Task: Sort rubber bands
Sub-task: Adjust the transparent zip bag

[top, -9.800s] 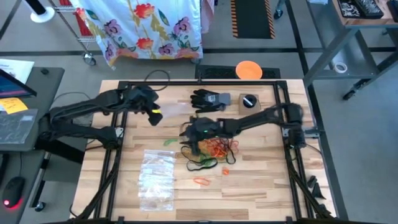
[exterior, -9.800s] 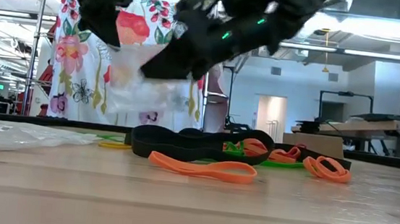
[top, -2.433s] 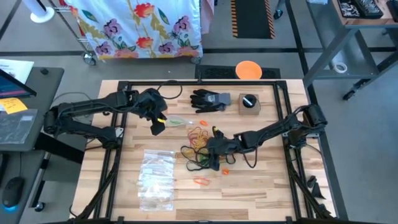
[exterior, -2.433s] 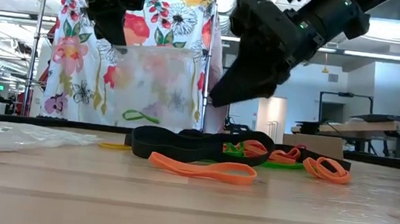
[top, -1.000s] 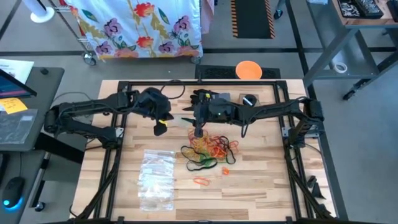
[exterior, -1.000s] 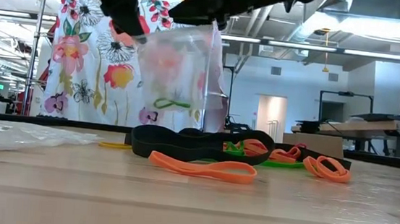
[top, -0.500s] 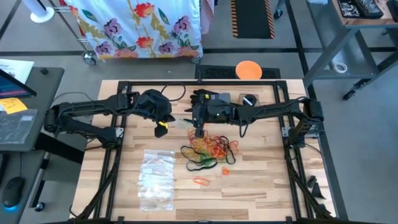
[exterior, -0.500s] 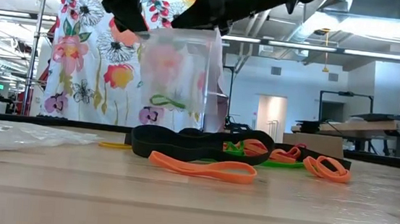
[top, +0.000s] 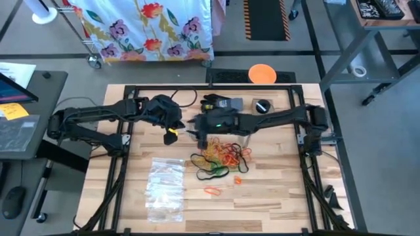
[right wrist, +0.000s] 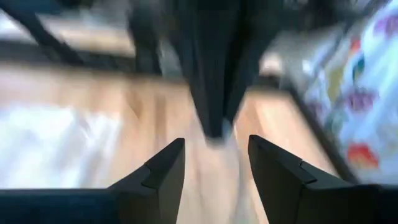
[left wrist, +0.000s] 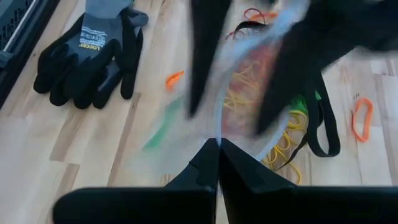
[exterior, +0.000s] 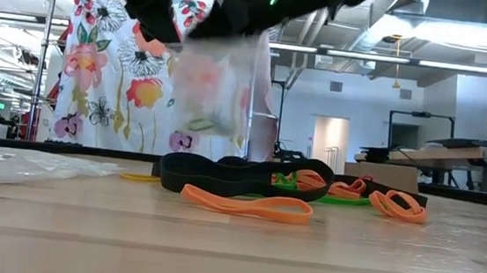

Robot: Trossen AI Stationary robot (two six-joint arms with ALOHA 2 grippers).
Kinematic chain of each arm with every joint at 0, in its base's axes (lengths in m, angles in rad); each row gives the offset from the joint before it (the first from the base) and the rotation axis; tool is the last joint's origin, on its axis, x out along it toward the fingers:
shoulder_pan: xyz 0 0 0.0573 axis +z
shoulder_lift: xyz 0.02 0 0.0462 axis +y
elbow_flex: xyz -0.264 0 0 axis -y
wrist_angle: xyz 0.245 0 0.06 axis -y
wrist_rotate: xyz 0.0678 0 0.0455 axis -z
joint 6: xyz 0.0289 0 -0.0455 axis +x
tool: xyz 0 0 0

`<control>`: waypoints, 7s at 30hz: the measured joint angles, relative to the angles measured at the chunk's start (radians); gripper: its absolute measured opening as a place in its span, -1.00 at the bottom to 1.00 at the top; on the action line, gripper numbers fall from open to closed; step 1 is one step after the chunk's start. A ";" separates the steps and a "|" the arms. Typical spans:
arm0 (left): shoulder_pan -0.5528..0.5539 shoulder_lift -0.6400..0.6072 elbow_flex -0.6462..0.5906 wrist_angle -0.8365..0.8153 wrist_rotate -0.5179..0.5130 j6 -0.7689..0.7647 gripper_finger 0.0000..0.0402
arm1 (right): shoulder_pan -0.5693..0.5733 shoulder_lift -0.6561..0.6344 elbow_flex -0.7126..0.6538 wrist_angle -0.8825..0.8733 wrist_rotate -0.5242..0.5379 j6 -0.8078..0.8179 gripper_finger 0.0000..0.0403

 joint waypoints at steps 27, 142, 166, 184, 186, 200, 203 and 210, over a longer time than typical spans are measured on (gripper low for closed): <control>0.000 0.000 0.000 -0.078 -0.011 0.008 -1.00 | 0.004 0.049 0.129 -0.166 0.047 -0.054 -0.58; -0.481 0.000 -0.031 0.049 -0.617 0.730 -1.00 | -0.050 0.049 0.386 -0.532 -0.306 -0.266 -0.10; -0.505 0.048 -0.031 0.167 -0.575 0.871 -1.00 | -0.021 0.063 0.391 -0.601 -0.326 -0.223 -0.30; -0.561 0.048 -0.031 0.013 -0.659 0.659 -1.00 | -0.009 0.057 0.391 -0.653 -0.204 -0.242 -0.99; -0.563 0.048 -0.031 -0.028 -0.667 0.603 -1.00 | -0.003 0.055 0.391 -0.659 -0.180 -0.223 -0.99; -0.574 0.045 -0.030 -0.099 -0.663 0.448 -1.00 | 0.051 0.055 0.392 -0.655 -0.057 -0.095 -1.00; -0.576 0.045 -0.030 -0.105 -0.659 0.431 -1.00 | 0.051 0.055 0.392 -0.652 -0.058 -0.099 -1.00; -0.576 0.047 -0.030 -0.098 -0.642 0.392 -0.99 | 0.048 0.055 0.396 -0.666 -0.058 -0.065 -1.00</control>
